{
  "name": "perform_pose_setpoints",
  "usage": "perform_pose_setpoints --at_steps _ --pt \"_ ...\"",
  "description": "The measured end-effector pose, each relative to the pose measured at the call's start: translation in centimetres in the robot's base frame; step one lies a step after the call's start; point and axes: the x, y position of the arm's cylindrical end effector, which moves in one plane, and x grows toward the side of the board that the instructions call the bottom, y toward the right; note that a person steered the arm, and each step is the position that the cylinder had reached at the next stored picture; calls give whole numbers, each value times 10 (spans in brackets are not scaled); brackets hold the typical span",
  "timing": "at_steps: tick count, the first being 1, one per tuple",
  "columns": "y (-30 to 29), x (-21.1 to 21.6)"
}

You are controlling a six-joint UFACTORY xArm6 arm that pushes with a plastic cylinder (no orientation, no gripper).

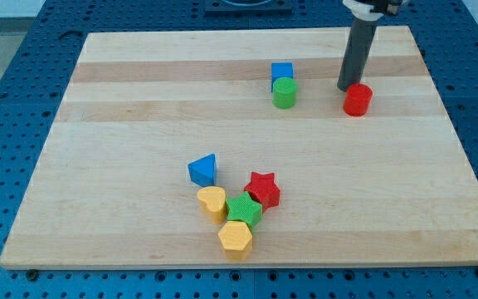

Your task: Slide the red circle towards top right

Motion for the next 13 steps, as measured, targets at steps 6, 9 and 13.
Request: perform_pose_setpoints --at_steps 6,9,13 --pt "11 56" --pt "19 5" --pt "-28 -10"
